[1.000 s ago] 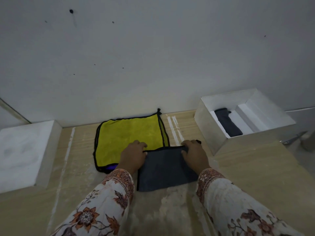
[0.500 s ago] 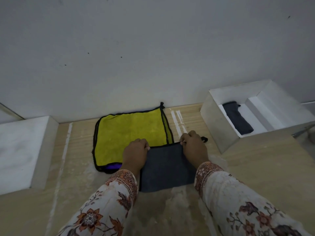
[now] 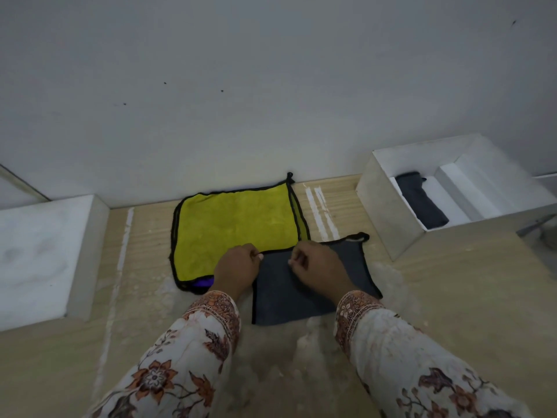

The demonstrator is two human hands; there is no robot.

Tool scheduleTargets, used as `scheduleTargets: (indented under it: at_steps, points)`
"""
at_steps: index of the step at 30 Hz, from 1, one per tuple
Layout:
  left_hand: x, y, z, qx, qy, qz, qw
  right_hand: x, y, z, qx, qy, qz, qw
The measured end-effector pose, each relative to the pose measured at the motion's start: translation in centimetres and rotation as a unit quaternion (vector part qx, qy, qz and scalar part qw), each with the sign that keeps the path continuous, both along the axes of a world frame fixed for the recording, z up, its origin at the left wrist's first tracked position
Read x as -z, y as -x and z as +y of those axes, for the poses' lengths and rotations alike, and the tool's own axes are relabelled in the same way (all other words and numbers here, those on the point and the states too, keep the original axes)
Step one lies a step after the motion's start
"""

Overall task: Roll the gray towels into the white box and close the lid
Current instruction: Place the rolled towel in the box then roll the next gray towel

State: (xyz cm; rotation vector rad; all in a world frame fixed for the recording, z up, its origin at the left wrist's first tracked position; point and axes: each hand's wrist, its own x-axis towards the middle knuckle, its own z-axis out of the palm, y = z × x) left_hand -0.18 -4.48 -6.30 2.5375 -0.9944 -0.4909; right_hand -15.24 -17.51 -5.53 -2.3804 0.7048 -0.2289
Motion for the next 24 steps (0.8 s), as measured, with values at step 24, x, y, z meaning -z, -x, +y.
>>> scheduleTargets:
  at_steps: [24]
  points:
    - [-0.4, -1.4, 0.5, -0.002, 0.085, 0.163, 0.983, 2.3, 1.2, 10.3, -0.244, 0.256, 0.034, 0.935]
